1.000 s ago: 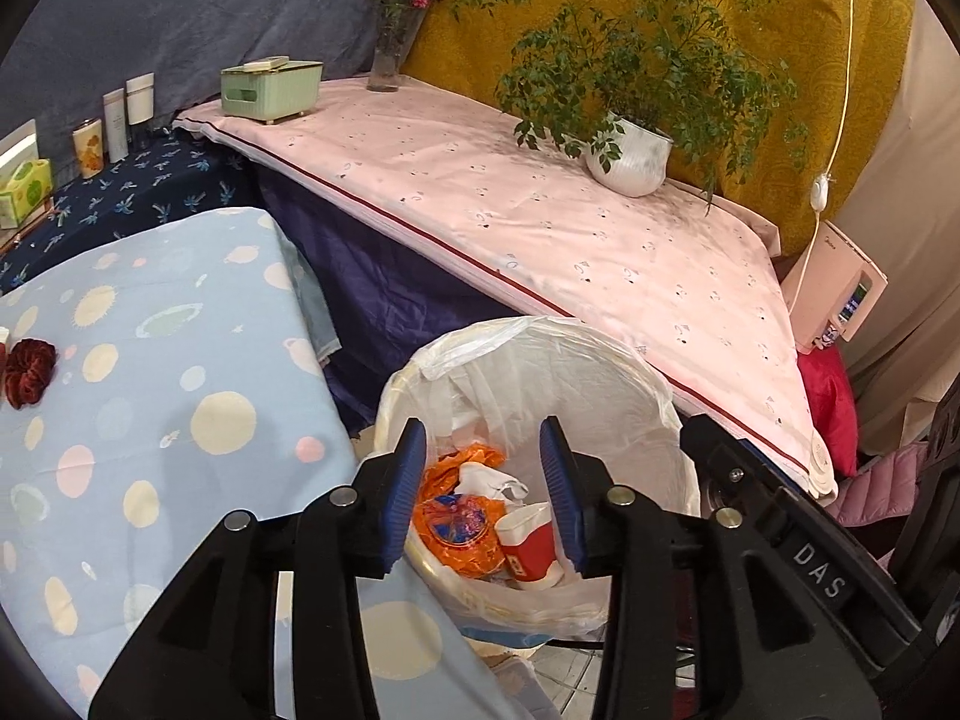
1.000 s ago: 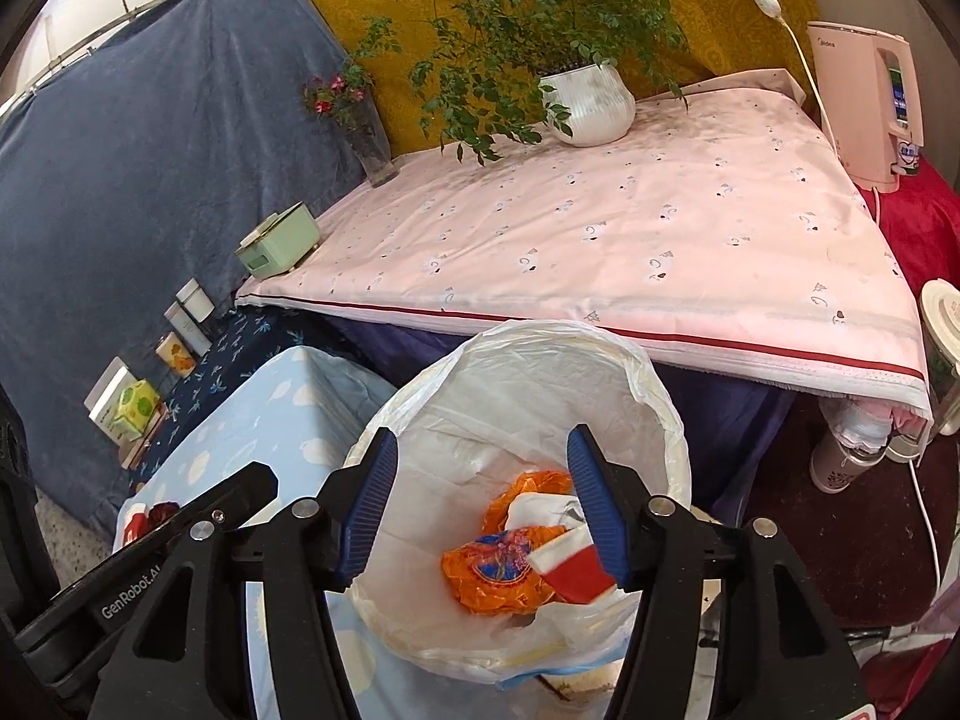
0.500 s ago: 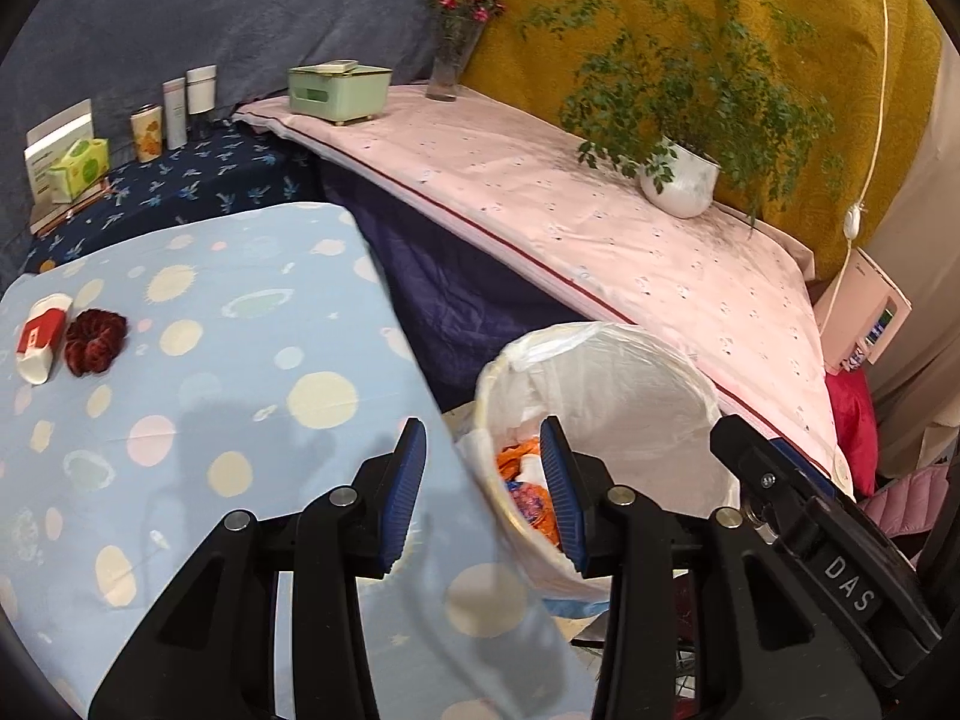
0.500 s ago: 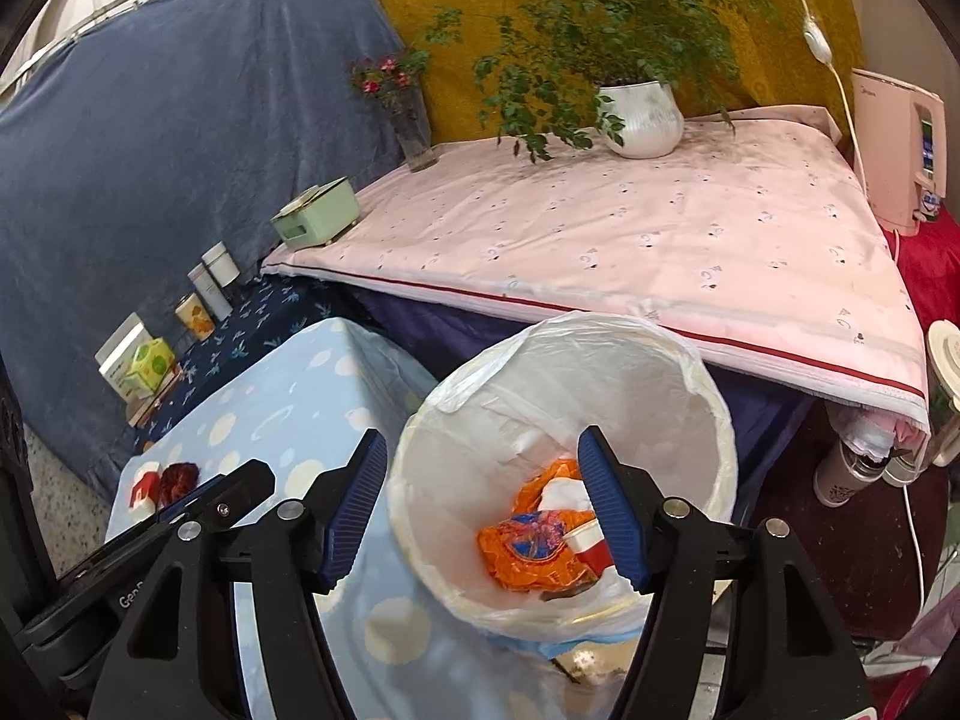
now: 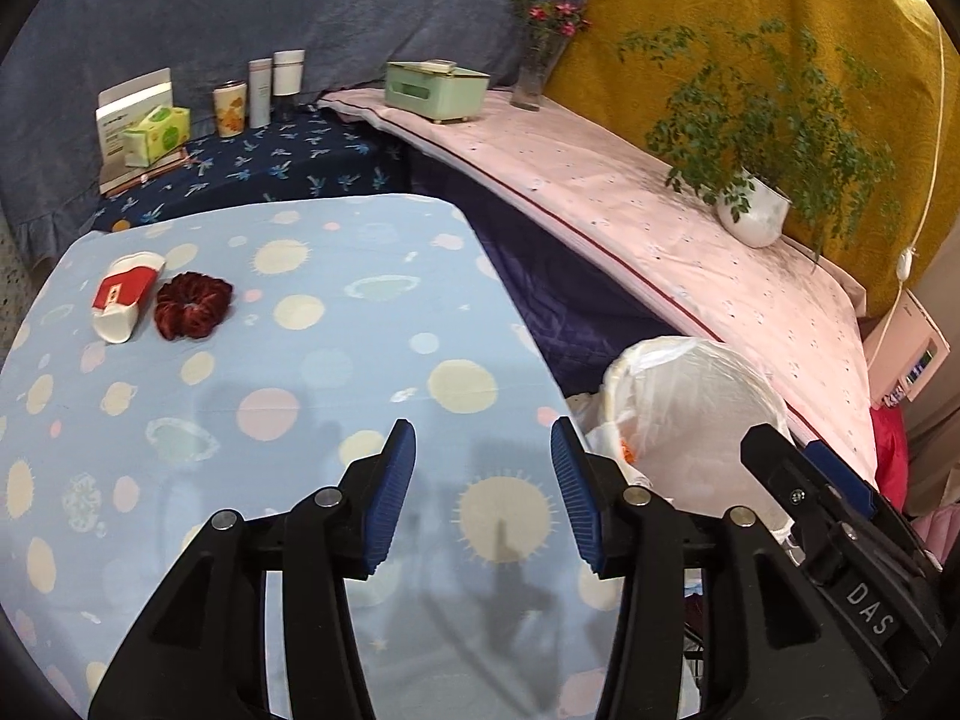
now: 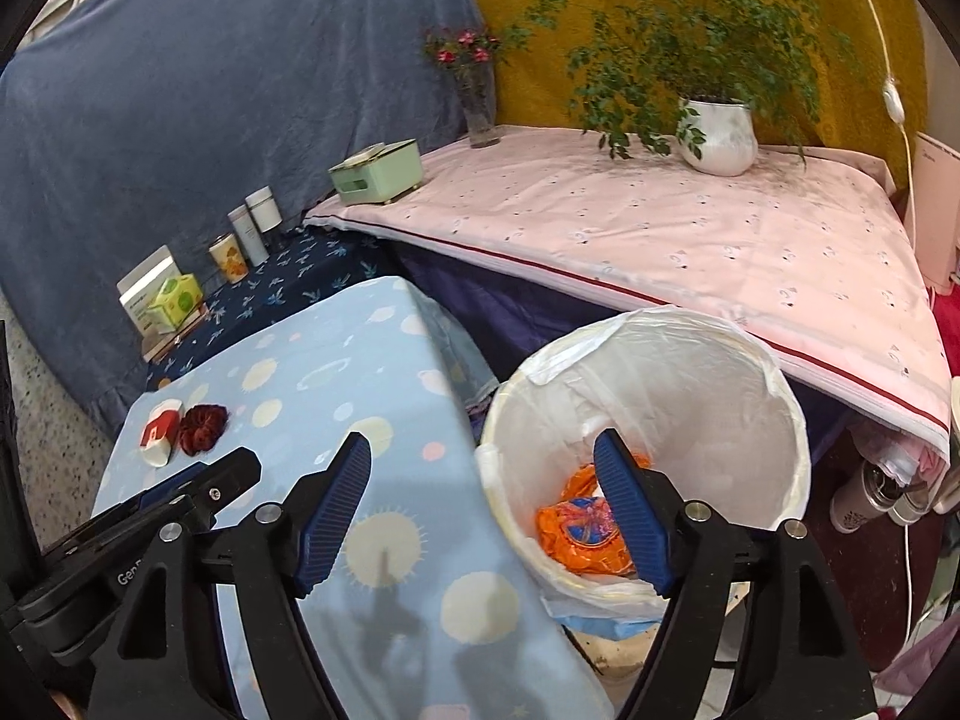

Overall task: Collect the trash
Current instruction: 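Move both open tools back over the last cup and scrunchie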

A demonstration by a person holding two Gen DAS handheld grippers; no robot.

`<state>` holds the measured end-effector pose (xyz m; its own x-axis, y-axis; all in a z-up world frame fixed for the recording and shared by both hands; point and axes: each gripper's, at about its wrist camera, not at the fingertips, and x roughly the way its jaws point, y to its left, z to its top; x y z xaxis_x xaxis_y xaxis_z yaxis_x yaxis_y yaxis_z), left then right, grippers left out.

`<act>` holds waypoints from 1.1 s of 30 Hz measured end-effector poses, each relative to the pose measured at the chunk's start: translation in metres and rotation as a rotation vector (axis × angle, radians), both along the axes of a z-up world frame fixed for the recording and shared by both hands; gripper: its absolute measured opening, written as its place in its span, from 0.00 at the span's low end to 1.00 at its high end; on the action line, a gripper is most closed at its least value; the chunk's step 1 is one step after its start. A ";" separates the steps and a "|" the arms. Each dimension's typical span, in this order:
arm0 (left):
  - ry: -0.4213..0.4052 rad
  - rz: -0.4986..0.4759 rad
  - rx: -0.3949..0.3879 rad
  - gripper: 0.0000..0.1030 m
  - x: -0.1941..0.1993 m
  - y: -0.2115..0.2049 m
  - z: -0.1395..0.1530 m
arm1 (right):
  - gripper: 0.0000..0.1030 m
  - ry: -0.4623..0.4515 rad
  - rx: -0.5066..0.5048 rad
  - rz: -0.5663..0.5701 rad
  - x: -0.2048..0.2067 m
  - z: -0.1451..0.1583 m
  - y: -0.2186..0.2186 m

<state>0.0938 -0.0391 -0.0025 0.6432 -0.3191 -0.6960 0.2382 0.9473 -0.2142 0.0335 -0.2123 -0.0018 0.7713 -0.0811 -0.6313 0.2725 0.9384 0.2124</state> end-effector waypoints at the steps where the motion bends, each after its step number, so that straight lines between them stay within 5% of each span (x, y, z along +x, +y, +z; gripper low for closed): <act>1: 0.003 0.008 -0.004 0.44 0.001 0.004 -0.001 | 0.73 0.002 -0.005 0.009 0.002 0.000 0.005; 19: -0.003 0.233 0.044 0.75 0.019 0.117 -0.006 | 0.77 0.038 -0.037 0.176 0.049 -0.001 0.101; 33: 0.039 0.423 0.084 0.77 0.073 0.229 -0.024 | 0.77 0.085 -0.010 0.344 0.118 -0.024 0.201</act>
<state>0.1671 0.1897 -0.0261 0.6783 0.0253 -0.7344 -0.1811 0.9743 -0.1337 0.1511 -0.0111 -0.0256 0.6993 0.1673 -0.6950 -0.0432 0.9803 0.1925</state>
